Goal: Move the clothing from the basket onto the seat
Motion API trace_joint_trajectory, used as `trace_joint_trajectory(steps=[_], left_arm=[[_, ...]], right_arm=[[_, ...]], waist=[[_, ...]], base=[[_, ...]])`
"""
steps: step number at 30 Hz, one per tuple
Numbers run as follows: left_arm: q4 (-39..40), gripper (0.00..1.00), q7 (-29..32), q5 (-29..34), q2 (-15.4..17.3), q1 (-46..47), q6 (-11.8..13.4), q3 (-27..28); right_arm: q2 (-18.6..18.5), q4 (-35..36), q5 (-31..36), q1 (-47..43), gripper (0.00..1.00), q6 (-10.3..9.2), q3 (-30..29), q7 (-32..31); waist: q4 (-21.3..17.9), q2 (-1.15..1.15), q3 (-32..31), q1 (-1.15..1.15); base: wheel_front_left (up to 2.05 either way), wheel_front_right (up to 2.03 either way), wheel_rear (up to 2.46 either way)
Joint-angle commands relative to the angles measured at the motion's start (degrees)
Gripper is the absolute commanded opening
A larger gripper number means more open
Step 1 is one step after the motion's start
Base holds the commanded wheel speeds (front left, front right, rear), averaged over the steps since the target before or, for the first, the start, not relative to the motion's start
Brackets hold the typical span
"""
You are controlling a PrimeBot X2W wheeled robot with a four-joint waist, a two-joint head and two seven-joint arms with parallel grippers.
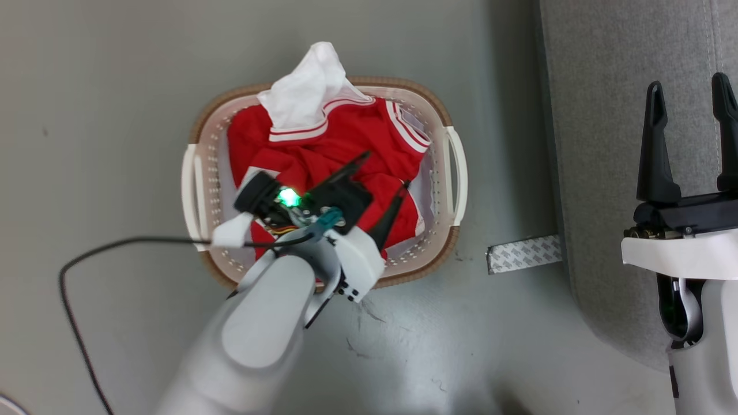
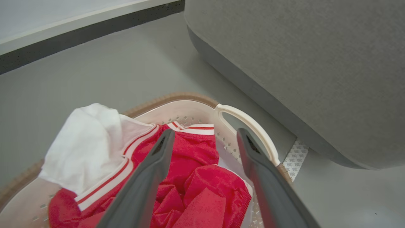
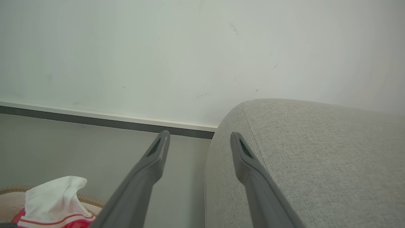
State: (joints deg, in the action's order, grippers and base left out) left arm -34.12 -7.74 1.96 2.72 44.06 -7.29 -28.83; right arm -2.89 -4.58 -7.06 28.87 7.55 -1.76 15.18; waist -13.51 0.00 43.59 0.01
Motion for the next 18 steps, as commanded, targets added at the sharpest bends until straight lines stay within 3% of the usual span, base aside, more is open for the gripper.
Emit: trace_joint_trajectory(steps=[1,11,18], left_arm=[[-0.7,1.00,1.1,-1.3,0.3,1.4,-0.1,-1.3],[-10.3,1.00,14.6,-2.5,0.3,8.4,1.2,-9.9],[-17.5,1.00,16.0,-0.2,0.5,13.4,3.0,-11.4]], right_arm=[[0.0,0.4,-0.5,0.9,1.00,-0.12,0.3,0.0],[0.0,1.8,-2.6,3.1,1.00,-0.12,2.0,0.0],[0.0,3.0,-4.3,3.8,1.00,-0.12,1.7,0.0]], waist=[[-1.0,0.00,1.0,-0.01],[-3.6,0.00,6.0,-0.01],[-5.3,0.00,10.9,-0.01]], base=[[0.00,0.00,0.00],[0.00,0.00,0.00],[0.00,0.00,0.00]])
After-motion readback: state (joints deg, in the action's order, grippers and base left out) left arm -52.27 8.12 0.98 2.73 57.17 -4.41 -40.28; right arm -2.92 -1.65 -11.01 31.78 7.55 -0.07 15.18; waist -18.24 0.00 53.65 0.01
